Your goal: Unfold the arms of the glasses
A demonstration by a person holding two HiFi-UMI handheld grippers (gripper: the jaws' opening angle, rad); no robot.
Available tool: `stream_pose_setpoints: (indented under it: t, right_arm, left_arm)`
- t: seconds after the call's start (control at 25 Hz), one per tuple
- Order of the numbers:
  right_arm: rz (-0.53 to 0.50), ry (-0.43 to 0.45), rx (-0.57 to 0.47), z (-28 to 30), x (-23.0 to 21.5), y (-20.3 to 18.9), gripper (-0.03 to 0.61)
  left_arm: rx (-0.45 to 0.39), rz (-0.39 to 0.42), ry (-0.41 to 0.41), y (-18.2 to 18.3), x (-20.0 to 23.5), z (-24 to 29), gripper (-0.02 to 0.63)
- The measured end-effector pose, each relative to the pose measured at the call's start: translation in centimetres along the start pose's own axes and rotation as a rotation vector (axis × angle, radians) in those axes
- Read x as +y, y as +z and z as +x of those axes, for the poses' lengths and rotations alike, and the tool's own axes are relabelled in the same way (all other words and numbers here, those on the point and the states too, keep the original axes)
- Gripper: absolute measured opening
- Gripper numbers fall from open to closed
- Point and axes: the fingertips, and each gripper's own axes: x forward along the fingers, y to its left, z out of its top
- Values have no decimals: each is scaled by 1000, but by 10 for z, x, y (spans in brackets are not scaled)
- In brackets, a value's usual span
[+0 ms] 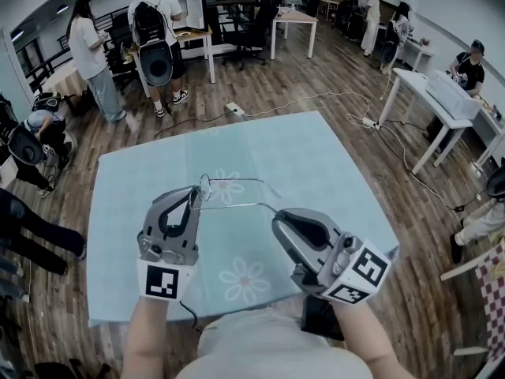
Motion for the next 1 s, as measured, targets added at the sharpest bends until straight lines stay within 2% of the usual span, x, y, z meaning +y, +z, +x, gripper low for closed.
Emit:
stream_pose_setpoints:
  t: [0.44,0.68,0.8,1.0]
  right_arm:
    - [-121,32,47,0,20,6,38]
    - [-294,-1,102,7,32,6,40]
    - [-347,-18,135,6,31,3,39]
    - [-364,-32,145,4,25,4,40]
  left_arm:
    - [27,16,3,-13,1,3,8]
    - [37,6,13,-17,1,3,8]
    - [33,-9,22,-17,1,3,8]
    - [27,-24,27,-14,1,3,8]
